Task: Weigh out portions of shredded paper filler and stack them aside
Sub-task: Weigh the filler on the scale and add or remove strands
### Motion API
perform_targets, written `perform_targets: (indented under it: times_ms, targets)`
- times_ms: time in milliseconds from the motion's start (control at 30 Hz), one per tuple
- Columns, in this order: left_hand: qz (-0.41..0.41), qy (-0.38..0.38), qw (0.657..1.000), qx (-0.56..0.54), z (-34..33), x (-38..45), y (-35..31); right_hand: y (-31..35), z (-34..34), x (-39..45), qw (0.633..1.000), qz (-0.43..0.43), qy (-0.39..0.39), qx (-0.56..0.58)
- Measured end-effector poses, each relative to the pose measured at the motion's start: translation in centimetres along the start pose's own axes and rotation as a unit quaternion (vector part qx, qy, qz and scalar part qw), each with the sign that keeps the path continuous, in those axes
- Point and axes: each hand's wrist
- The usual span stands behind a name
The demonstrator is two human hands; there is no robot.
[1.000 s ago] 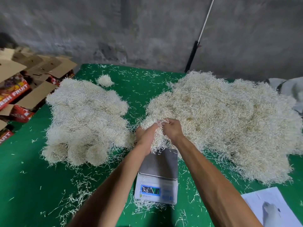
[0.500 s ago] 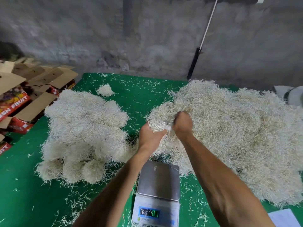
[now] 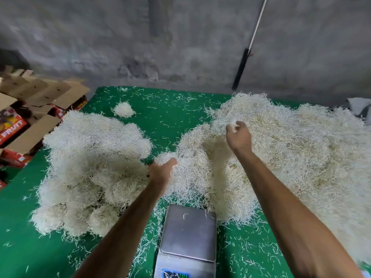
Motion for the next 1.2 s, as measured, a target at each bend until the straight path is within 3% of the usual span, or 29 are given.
perform_targets:
  times_ms: [67, 133, 200, 267, 333, 433, 533, 633, 733, 867, 967, 1067, 1133, 1200]
  targets:
    - [0.023, 0.011, 1.0, -0.002, 0.0, -0.4, 0.6, -0.8, 0.0, -2.9, 0.999, 0.024, 0.045, 0.019]
    - [0.029, 0.057, 0.998, -0.003, 0.2, -1.7, 1.0, -1.3, -0.4, -6.7, 0.979, -0.001, 0.184, 0.092]
    - [0.004, 0.185, 0.98, -0.069, 0.6, -3.2, 1.6, -2.0, -1.6, -10.9, 0.945, 0.024, 0.323, 0.038]
    - [0.032, 0.249, 0.956, -0.155, 1.3, -4.3, 2.5, -3.2, -3.0, -14.5, 0.928, 0.03, 0.37, -0.029]
    - [0.034, 0.262, 0.953, -0.148, 2.5, -5.7, 3.1, -4.9, -3.8, -16.2, 0.945, 0.017, 0.326, 0.02]
    - [0.01, 0.216, 0.976, -0.04, 5.0, -6.3, 5.2, -6.8, -2.8, -16.9, 0.951, -0.04, 0.283, 0.115]
    - [0.013, 0.207, 0.973, -0.103, 7.5, -6.3, 6.4, -8.6, -1.1, -17.6, 0.956, -0.082, 0.214, 0.182]
    - [0.099, 0.226, 0.955, -0.165, 7.9, -7.6, 7.4, -8.9, -1.2, -19.9, 0.957, -0.076, 0.251, 0.125]
    - [0.066, 0.207, 0.97, -0.109, 6.1, -8.2, 9.0, -10.2, -2.7, -22.3, 0.948, -0.051, 0.294, 0.106]
    - [0.063, 0.173, 0.978, -0.102, 7.2, -7.9, 9.3, -12.5, -0.8, -21.4, 0.96, -0.102, 0.163, 0.203]
    - [0.028, 0.174, 0.983, -0.061, 7.6, -9.1, 8.4, -13.6, 0.8, -20.2, 0.952, -0.129, 0.13, 0.245]
    - [0.012, 0.178, 0.982, -0.059, 6.4, -9.7, 8.5, -13.5, 0.1, -21.0, 0.945, -0.13, 0.182, 0.239]
    - [0.026, 0.208, 0.977, -0.031, 5.7, -9.7, 9.6, -14.0, -0.9, -22.4, 0.946, -0.121, 0.264, 0.148]
    - [0.001, 0.25, 0.968, -0.011, 5.9, -9.7, 10.9, -14.9, -1.8, -23.7, 0.947, -0.108, 0.287, 0.091]
Point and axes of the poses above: each hand's wrist, its own x-axis towards the middle knuckle, its own z-axis out of the back of the hand, y = z × x, and after that the axes turned 2 degrees about -x, right-handed
